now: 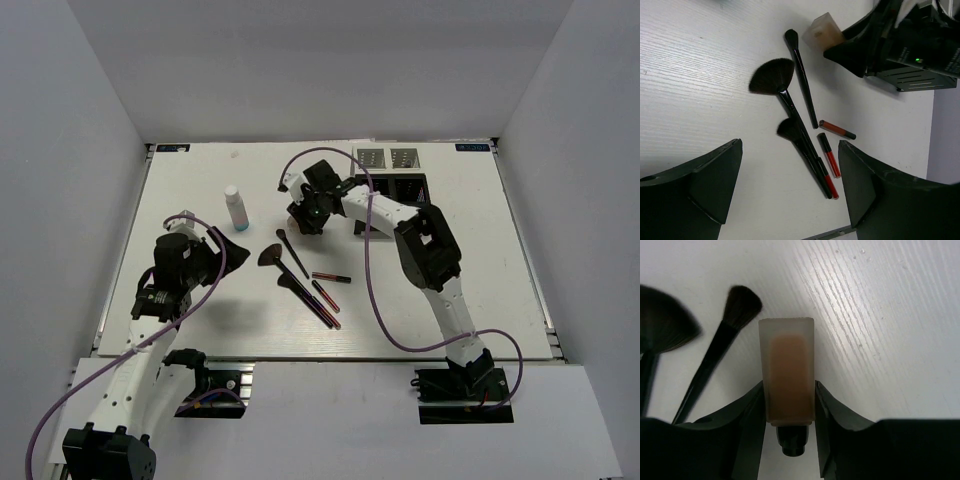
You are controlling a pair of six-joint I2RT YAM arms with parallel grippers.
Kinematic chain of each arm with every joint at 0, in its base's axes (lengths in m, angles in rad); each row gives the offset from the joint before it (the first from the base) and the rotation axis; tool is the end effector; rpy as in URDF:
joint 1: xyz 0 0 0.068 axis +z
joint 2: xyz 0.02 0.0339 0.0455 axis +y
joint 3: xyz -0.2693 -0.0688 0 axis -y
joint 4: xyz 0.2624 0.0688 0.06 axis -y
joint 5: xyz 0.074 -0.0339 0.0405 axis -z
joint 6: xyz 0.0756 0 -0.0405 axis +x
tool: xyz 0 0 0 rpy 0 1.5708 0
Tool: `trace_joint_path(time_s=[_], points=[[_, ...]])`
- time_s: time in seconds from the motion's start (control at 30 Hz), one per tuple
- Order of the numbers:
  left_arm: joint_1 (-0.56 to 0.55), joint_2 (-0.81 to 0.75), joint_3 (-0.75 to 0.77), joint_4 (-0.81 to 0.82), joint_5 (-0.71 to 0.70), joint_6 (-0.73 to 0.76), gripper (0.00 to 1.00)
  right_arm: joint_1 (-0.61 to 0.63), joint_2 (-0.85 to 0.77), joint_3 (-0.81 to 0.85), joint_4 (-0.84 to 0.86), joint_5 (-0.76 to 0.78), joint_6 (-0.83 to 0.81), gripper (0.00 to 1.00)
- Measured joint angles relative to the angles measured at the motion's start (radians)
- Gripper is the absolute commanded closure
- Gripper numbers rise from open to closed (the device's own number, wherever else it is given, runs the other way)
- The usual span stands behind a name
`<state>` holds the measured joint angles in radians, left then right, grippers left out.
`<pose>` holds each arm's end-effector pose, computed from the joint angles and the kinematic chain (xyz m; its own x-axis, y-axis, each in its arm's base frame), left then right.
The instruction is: Organize the makeup
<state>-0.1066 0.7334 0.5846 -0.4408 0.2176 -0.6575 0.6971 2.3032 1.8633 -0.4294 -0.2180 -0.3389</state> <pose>0.2083 -0.0387 0.2320 -0.6101 -0.5348 -0.5845 -0.1144 0.7895 -0.6030 0.4177 0.3710 0.1434 -0.3084 -0.6816 -0.6636 -0.8868 0.4584 -0.0587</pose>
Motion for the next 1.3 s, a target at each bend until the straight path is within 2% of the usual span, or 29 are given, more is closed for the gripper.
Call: trace_joint_path(time_s=[0.13, 0.27, 0.4, 0.5, 0.67, 0.87, 1.3], points=[[0.000, -0.005, 0.000, 0.004, 0.000, -0.002, 0.13, -0.018, -0.088, 0.036, -0.083, -0.040, -0.031, 1.00], [0.000, -0.006, 0.000, 0.009, 0.000, 0.001, 0.13, -0.068, -0.197, 0.163, -0.137, -0.050, -0.084, 1.00], [0.000, -0.006, 0.000, 0.022, 0.000, 0.006, 0.13, -0.156, -0.335, 0.187, -0.143, -0.004, -0.170, 1.00], [0.000, -0.006, -0.002, 0.042, 0.001, 0.007, 0.12, -0.238, -0.379, 0.195, -0.148, 0.045, -0.212, 1.00], [0.000, -0.006, -0.019, 0.086, 0.008, 0.006, 0.12, -0.372, -0.348, 0.201, -0.193, 0.127, -0.246, 1.00], [0.000, 0.010, -0.039, 0.120, 0.027, 0.006, 0.12, -0.468, -0.279, 0.203, -0.274, 0.154, -0.273, 1.00], [0.000, 0.013, -0.069, 0.151, 0.038, 0.006, 0.12, -0.506, -0.159, 0.286, -0.337, 0.152, -0.340, 1.00]])
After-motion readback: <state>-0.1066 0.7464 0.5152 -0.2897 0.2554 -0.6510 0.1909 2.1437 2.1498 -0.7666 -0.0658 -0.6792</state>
